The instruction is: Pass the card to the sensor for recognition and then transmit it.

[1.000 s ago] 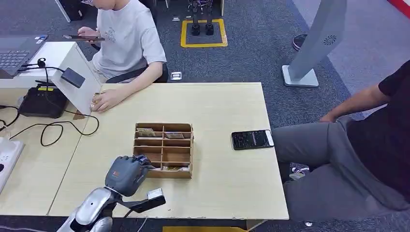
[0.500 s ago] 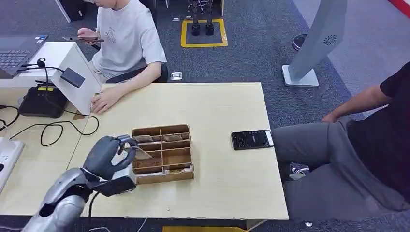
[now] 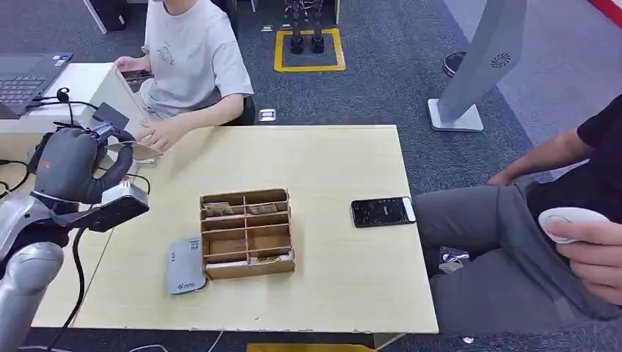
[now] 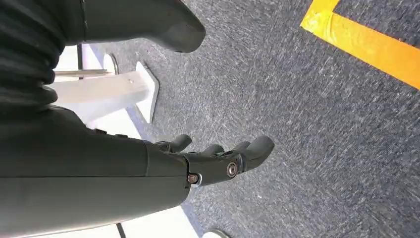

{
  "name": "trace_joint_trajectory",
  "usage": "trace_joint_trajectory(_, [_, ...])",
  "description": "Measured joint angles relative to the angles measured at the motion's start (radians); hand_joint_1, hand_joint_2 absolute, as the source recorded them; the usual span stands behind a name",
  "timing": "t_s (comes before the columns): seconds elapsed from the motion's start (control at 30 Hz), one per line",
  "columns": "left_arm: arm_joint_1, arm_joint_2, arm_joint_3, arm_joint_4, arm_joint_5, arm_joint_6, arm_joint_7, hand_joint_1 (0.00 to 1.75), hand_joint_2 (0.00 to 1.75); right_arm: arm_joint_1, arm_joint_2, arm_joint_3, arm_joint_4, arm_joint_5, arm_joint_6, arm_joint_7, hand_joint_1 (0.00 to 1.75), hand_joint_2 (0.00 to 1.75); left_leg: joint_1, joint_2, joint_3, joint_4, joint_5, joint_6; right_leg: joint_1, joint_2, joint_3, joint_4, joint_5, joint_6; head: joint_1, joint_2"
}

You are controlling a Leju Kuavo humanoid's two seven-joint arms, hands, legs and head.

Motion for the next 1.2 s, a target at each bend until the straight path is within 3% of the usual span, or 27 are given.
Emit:
trace_joint_trajectory(0.17, [-0.125, -0.052, -0.019, 0.165, -0.187, 0.073, 0.100, 1.75, 1.75, -0.005, 0.000, 0.000, 0.000, 0.018, -0.001, 0.011, 0.00, 1.75, 0.000, 0.000, 0.000, 0.000, 0.001, 0.000, 0.000, 0.000, 0.000, 0.000, 0.001, 0.000, 0.000, 0.000])
trace_joint_trajectory(0.33, [-0.244, -0.122, -0.050, 0.360, -0.225, 0.101, 0.120, 1.75, 1.75, -0.012, 0.002, 0.000, -0.003, 0.030, 0.002, 0.018, 0.00, 1.75, 0.000, 0.002, 0.000, 0.000, 0.001, 0.000, 0.000, 0.002, 0.000, 0.000, 0.002, 0.000, 0.000, 0.000])
trace_joint_trajectory(0.53, [-0.290, -0.161, -0.069, 0.469, -0.228, 0.113, 0.120, 1.62, 1.75, -0.011, 0.002, 0.000, -0.004, 0.030, 0.003, 0.018, 0.00, 1.75, 0.000, 0.002, 0.000, 0.000, 0.001, 0.000, 0.000, 0.002, 0.000, 0.000, 0.002, 0.000, 0.000, 0.000])
trace_joint_trajectory(0.57, [-0.292, -0.166, -0.072, 0.479, -0.227, 0.113, 0.120, 1.54, 1.75, -0.010, 0.002, 0.000, -0.003, 0.030, 0.003, 0.018, 0.00, 1.75, 0.000, 0.002, 0.000, 0.000, 0.001, 0.000, 0.000, 0.001, 0.000, 0.000, 0.002, 0.000, 0.000, 0.000])
trace_joint_trajectory(0.6, [-0.293, -0.168, -0.074, 0.487, -0.226, 0.113, 0.119, 0.73, 1.75, -0.010, 0.002, 0.000, -0.003, 0.030, 0.004, 0.018, 0.00, 1.75, 0.000, 0.002, 0.000, 0.000, 0.001, 0.000, 0.000, 0.002, -0.001, 0.000, 0.002, 0.000, 0.000, 0.000])
trace_joint_trajectory(0.63, [-0.293, -0.171, -0.076, 0.496, -0.223, 0.112, 0.119, 0.07, 1.75, -0.009, 0.002, 0.000, -0.003, 0.030, 0.004, 0.018, 0.00, 1.75, 0.000, 0.002, 0.000, 0.000, 0.001, 0.000, 0.000, 0.002, -0.001, 0.000, 0.002, 0.000, 0.000, 0.000])
trace_joint_trajectory(0.67, [-0.293, -0.174, -0.078, 0.499, -0.216, 0.111, 0.117, 0.00, 1.75, -0.009, 0.002, 0.000, -0.003, 0.030, 0.004, 0.019, 0.00, 1.75, 0.000, 0.002, 0.000, 0.000, 0.001, 0.000, 0.000, 0.002, -0.001, 0.000, 0.002, 0.000, 0.000, 0.000])
trace_joint_trajectory(0.87, [-0.261, -0.162, -0.079, 0.507, -0.176, 0.123, 0.103, 0.00, 1.75, -0.007, 0.002, -0.007, -0.003, 0.029, 0.001, 0.008, 0.00, 1.75, 0.000, 0.002, -0.001, 0.000, 0.001, 0.000, 0.000, 0.002, 0.000, 0.000, 0.002, 0.000, 0.000, 0.000])
trace_joint_trajectory(1.17, [0.002, -0.083, 0.015, 0.367, -0.167, 0.262, 0.094, 0.00, 1.75, 0.002, 0.002, -0.024, -0.003, 0.023, -0.010, 0.005, 0.00, 1.75, 0.000, 0.004, -0.002, -0.002, -0.001, 0.000, 0.000, 0.003, 0.001, 0.001, 0.000, 0.000, 0.000, 0.000])
trace_joint_trajectory(1.2, [0.056, -0.078, 0.058, 0.321, -0.174, 0.314, 0.094, 0.00, 1.75, 0.004, 0.003, -0.027, -0.003, 0.019, -0.011, 0.006, 0.00, 1.75, 0.000, 0.007, 0.000, -0.002, -0.002, 0.000, -0.001, 0.007, 0.001, 0.001, 0.000, 0.000, -0.001, 0.000])
